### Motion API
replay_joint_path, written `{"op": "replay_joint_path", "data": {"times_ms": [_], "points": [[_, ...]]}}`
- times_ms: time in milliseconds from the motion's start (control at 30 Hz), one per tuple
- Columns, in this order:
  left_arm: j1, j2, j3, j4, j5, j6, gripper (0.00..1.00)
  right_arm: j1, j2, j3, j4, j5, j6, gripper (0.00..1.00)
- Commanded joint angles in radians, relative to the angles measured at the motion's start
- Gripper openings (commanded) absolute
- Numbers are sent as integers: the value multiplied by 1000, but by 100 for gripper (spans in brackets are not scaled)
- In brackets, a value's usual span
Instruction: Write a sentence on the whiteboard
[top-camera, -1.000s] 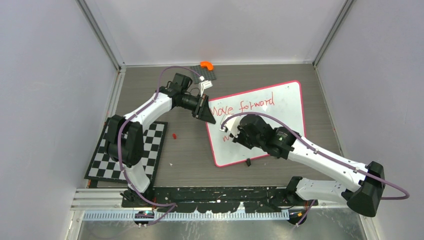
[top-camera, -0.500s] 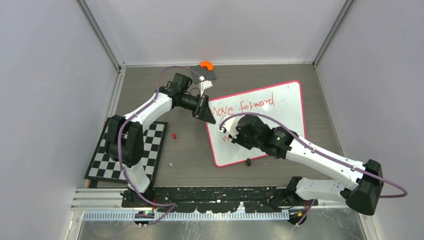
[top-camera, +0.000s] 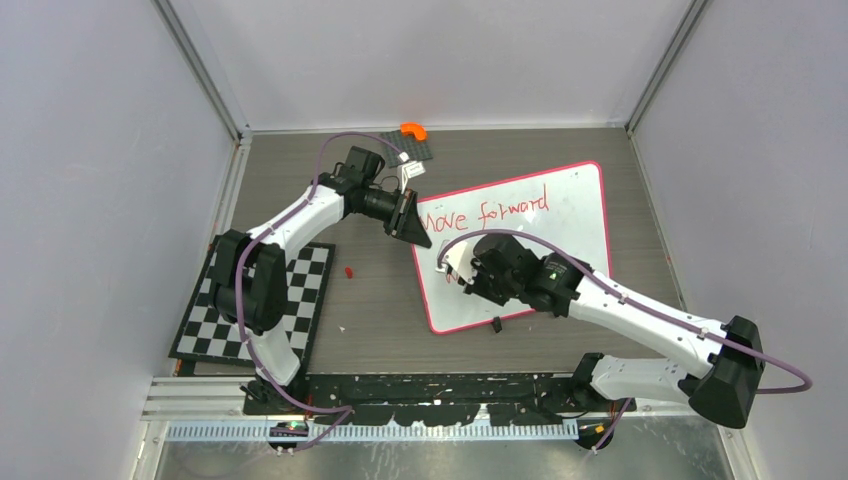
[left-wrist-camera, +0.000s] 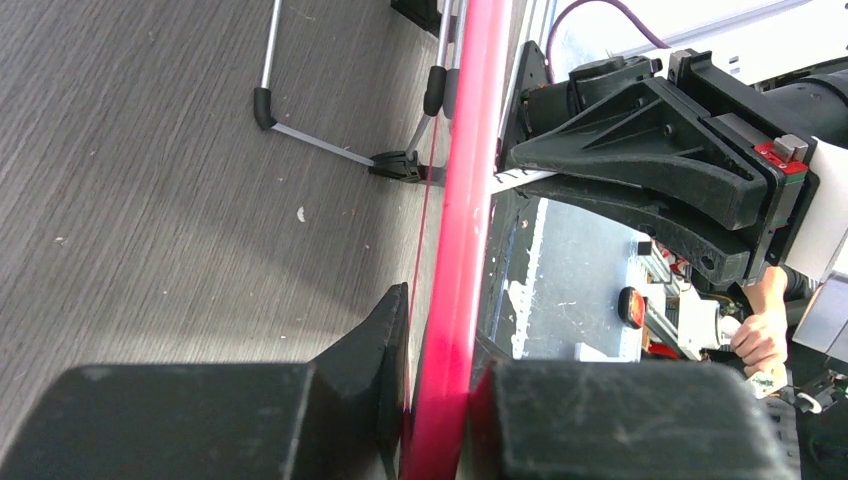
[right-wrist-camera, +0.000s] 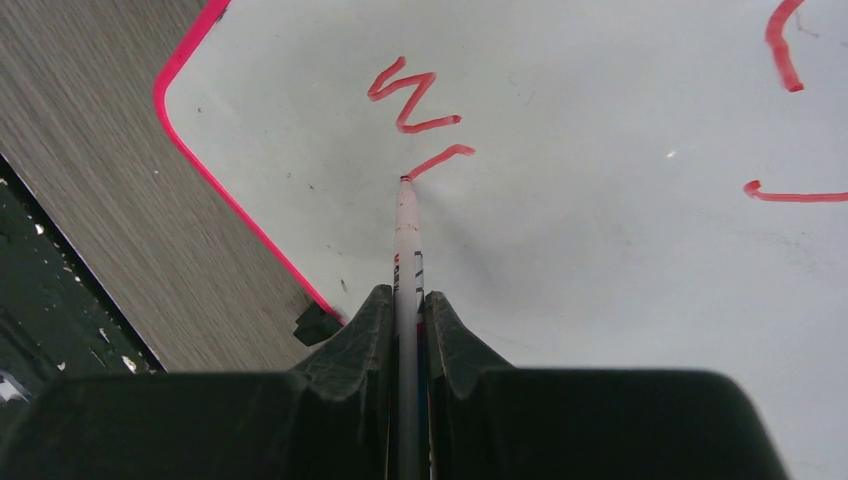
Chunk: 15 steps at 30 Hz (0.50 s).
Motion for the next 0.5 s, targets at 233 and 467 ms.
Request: {"op": "replay_joint_path", "data": {"times_ms": [233, 467], "points": [[-7, 15, 27, -22, -26, -11, 0, -3, -39, 80, 23, -5, 11, 0], [-7, 8, 23, -22, -26, -12, 0, -3, -33, 86, 80, 70, 13, 0]]}}
